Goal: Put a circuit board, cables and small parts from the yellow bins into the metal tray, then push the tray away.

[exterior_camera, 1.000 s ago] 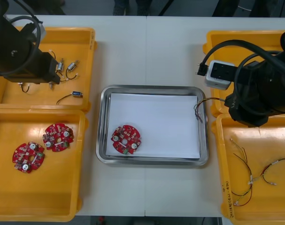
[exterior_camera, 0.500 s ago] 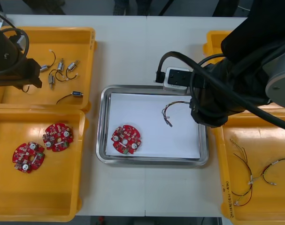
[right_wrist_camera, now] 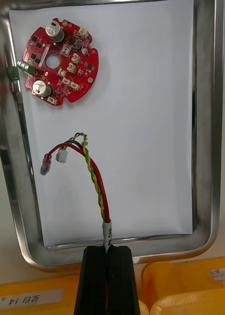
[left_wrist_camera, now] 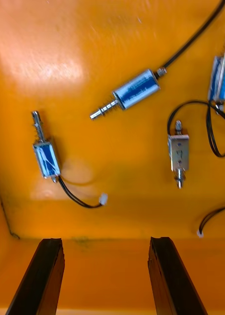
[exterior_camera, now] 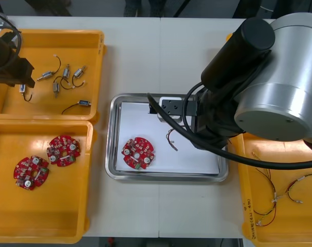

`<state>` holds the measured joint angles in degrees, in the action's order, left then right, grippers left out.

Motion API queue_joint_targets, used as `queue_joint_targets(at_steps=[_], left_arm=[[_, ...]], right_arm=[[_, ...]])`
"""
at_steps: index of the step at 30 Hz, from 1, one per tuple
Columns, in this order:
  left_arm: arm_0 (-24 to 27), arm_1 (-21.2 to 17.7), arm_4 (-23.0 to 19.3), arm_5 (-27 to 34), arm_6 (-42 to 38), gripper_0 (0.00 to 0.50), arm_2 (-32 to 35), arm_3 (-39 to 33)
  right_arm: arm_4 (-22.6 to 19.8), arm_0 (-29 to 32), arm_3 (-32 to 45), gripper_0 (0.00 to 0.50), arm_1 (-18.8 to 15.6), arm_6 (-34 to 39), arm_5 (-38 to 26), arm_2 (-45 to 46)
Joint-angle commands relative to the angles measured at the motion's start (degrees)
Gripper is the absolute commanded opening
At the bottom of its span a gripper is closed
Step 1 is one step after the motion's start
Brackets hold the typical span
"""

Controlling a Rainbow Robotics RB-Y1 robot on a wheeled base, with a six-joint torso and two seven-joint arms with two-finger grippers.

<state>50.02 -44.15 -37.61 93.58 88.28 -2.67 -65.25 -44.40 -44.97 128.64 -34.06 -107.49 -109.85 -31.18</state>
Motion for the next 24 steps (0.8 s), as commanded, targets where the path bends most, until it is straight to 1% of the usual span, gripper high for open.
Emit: queue_joint_targets(at_steps=[1,4,8,11,13,17,24], left_arm=[[4.47,-0.41,1.22,-4.46,4.09,0.5,1.79,4.26],[5.26,0.38,1.75,-7.01,4.44,0.5,1.79,6.81],[6.5,1.26,2.36,-9.65,5.06,0.5,1.79,10.5],[7.02,2.05,2.71,-12.99,5.76,0.5,1.61,13.66],[6.93,2.23,2.89,-14.04,6.02,0.5,1.26,14.36],[6.93,2.4,3.07,-16.24,6.29,0.5,-0.85,15.68],[6.93,2.84,2.54,-20.81,7.25,0.5,-1.82,19.9]], right_arm=[[3.27,-1.87,0.21,0.0,0.93,-2.11,-0.15,-3.71],[4.32,-1.08,-0.49,0.0,0.93,-2.64,-0.15,-4.59],[4.41,0.15,-1.72,0.0,0.93,-3.17,-0.15,-4.59],[4.41,1.12,-3.66,0.0,1.28,-3.96,-0.15,-4.59],[4.41,1.29,-4.36,0.0,1.46,-4.31,-0.15,-4.68],[4.15,1.38,-6.91,0.0,2.16,-5.1,1.39,-4.59],[5.03,1.99,-10.16,0.0,2.42,-5.8,5.61,-6.0]])
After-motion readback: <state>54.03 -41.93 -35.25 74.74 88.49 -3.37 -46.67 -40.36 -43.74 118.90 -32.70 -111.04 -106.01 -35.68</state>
